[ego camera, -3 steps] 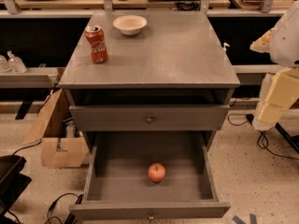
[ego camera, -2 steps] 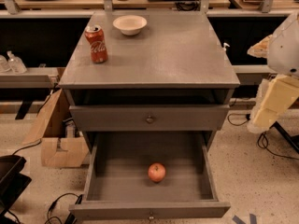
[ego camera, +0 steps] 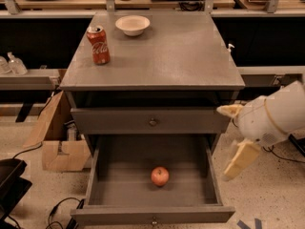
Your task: Pick apple from middle drawer and place on counter
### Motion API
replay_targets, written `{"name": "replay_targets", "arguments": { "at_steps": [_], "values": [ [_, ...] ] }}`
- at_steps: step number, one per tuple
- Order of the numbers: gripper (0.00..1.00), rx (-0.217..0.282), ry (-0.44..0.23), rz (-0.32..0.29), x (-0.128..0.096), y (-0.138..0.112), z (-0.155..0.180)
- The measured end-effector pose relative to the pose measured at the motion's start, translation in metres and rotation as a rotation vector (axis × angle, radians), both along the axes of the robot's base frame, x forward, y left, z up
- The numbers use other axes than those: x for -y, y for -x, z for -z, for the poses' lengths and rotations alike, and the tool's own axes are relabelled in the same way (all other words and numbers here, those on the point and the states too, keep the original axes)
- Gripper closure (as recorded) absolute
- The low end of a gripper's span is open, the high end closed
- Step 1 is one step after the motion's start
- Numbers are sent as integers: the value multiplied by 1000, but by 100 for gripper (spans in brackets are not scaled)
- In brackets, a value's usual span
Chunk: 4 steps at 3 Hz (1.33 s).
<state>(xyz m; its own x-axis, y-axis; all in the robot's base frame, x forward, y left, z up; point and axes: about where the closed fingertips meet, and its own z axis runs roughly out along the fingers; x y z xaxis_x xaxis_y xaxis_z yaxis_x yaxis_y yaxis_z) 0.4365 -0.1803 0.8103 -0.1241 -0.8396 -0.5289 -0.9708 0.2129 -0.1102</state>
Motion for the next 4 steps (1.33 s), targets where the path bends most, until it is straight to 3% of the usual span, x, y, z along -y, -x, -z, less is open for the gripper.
{"name": "replay_targets", "arguments": {
  "at_steps": [1,2,3,4],
  "values": [
    [0,88,-184,-8,-20,-28,79],
    [0,185,-240,61,-22,-64,106],
    [0,227,-235,97,-18,-78,106],
    [0,184,-247,89,-26,-77,131]
  ]
}}
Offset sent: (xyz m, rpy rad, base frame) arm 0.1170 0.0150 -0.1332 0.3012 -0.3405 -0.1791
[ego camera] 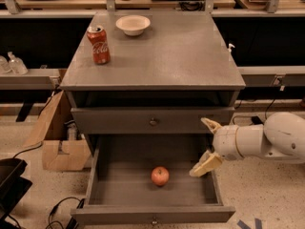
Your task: Pick apple from middle drawer and place on counter
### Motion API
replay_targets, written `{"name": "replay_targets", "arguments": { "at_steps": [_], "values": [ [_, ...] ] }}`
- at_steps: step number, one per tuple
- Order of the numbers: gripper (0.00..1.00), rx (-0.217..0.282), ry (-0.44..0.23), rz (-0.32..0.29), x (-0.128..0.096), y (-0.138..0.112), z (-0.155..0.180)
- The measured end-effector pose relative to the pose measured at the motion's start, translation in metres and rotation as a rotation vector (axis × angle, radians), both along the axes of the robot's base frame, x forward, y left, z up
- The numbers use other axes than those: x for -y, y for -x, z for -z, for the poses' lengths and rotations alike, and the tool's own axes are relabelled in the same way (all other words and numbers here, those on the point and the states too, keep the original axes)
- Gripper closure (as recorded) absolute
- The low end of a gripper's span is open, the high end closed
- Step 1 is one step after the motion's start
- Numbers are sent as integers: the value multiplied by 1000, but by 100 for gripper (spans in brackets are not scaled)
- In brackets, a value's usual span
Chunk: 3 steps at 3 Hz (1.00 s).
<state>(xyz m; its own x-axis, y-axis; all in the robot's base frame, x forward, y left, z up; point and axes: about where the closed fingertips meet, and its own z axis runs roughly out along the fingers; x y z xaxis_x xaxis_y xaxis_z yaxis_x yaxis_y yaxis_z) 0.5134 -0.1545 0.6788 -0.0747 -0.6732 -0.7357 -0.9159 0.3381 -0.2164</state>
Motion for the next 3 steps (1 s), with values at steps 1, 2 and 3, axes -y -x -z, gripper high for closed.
{"name": "replay_targets", "arguments": {
  "at_steps": [1,2,3],
  "values": [
    [0,-80,-36,-31,-21,4,70],
    [0,-128,-133,-76,-52,-3,157],
    [0,-134,-175,-106,-66,-11,200]
  ]
}}
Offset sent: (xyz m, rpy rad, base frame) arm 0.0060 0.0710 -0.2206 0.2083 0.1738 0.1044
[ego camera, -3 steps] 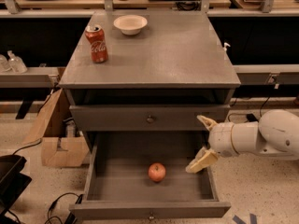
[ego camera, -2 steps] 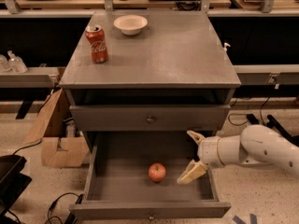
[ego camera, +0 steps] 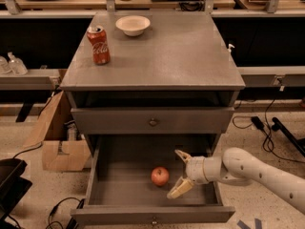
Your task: Pick apple from middle drawer and place on counter
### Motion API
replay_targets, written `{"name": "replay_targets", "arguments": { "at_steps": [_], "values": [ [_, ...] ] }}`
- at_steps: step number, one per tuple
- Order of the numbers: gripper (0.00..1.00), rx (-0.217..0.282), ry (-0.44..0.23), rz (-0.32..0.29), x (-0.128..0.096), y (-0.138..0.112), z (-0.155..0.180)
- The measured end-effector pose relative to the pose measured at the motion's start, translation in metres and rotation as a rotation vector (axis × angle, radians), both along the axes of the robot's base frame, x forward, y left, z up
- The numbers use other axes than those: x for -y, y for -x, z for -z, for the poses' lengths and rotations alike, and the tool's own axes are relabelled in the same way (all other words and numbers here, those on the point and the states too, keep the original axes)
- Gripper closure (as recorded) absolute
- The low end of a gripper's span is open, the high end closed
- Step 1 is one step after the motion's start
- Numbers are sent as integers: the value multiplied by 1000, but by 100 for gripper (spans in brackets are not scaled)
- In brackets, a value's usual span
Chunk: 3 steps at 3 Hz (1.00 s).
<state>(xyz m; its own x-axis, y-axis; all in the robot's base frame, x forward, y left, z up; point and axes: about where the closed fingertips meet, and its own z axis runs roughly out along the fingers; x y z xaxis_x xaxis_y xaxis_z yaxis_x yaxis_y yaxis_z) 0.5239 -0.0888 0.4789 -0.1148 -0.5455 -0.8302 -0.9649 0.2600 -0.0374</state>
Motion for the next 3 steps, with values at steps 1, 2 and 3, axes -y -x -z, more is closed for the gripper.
{"name": "replay_targets", "arguments": {
  "at_steps": [1,2,3],
  "values": [
    [0,3,-16,-19,-12,-14,33],
    [0,13,-11,-35,-25,-27,56],
    [0,16,-1,-48,-37,-32,76]
  ]
}}
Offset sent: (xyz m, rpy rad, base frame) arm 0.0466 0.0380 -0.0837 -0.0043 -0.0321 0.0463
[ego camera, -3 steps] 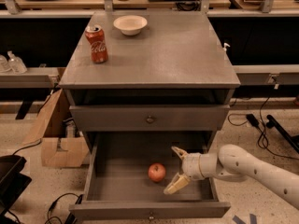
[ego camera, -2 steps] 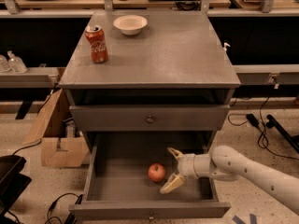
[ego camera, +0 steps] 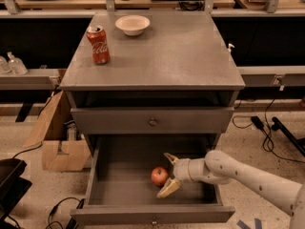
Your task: Pick apple from middle drawer and place on counter
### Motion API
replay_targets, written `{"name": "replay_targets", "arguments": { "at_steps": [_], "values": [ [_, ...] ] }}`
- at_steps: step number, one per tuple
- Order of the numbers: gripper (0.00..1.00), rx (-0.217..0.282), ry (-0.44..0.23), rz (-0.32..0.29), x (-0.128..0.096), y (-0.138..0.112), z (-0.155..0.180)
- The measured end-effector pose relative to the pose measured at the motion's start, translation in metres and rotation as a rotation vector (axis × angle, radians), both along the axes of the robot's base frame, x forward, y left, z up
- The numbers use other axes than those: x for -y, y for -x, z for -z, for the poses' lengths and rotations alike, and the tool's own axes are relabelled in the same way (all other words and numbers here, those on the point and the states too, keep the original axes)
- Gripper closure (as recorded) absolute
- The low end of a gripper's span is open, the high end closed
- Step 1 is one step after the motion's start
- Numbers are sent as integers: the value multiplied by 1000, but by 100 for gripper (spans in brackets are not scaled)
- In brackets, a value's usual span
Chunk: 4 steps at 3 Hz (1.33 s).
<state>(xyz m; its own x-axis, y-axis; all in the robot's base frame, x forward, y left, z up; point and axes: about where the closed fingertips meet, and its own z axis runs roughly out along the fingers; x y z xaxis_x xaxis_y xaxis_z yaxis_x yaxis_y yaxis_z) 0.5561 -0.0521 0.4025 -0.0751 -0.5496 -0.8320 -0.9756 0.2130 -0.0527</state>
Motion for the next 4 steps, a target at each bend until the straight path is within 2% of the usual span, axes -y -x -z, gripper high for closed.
{"name": "replay_targets", "arguments": {
  "at_steps": [1,2,3,4],
  "values": [
    [0,-13,32,-17,-12,-4,20],
    [18,-38,81,-31,-20,-6,36],
    [42,-63,113,-29,-23,-5,48],
    [65,-117,108,-1,-18,-7,43]
  ]
}}
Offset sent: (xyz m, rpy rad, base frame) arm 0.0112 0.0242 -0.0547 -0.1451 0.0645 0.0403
